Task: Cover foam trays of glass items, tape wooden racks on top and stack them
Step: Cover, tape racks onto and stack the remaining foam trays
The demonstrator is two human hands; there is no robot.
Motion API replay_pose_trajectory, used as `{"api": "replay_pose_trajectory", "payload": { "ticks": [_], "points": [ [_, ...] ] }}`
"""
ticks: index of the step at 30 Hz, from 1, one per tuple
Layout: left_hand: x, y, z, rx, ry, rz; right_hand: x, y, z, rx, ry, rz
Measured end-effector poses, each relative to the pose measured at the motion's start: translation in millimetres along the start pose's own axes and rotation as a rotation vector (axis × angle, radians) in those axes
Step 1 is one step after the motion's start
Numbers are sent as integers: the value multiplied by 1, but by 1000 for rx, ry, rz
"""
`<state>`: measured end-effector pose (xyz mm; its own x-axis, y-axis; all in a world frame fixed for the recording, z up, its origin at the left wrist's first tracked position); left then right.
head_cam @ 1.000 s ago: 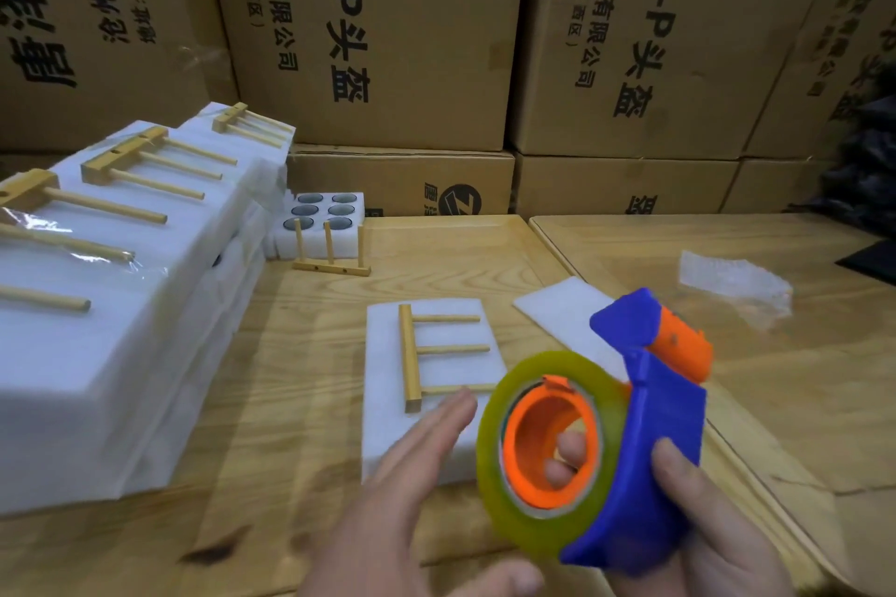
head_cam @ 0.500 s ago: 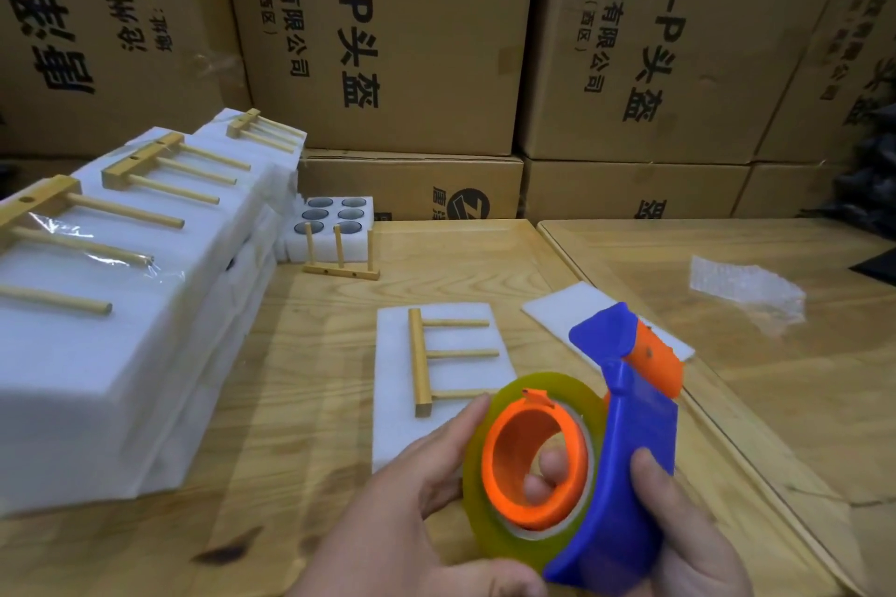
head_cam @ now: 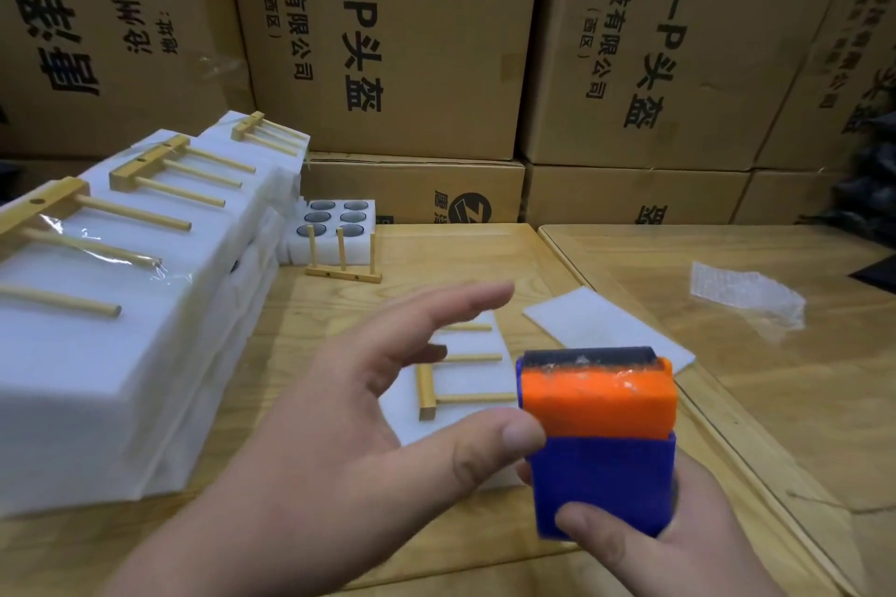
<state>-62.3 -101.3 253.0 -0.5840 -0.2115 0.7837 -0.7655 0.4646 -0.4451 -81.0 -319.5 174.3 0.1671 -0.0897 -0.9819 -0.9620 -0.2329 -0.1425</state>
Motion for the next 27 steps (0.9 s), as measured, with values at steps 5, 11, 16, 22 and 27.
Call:
{"api": "replay_pose_trajectory", "payload": {
  "ticks": [5, 11, 16, 22, 27],
  "points": [
    [18, -19, -1, -100, -238, 55, -10, 0, 8, -60, 28, -22],
    [11, -26, 7, -325, -268, -102, -7, 1, 10, -140, 101, -7],
    [10, -24, 9, -338, -234, -101, -2, 2, 4, -140, 186, -2],
    [5, -24, 2, -333, -141, -99, 1, 2, 1, -118, 221, 18],
    [-6, -27, -1, -367, 31, -158, 0, 2, 1, -101, 327, 41]
  ]
}}
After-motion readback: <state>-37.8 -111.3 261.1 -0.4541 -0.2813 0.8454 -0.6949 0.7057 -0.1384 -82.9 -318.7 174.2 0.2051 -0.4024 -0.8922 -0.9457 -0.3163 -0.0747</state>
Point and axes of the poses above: each hand's wrist, its own y-axis away from the middle knuckle, its own z-axis out of the palm, x = y × z, the point moved 3 cm from there along -y, towards the middle knuckle, and after that the axes turned 6 degrees about -x, right-handed, at the moved point
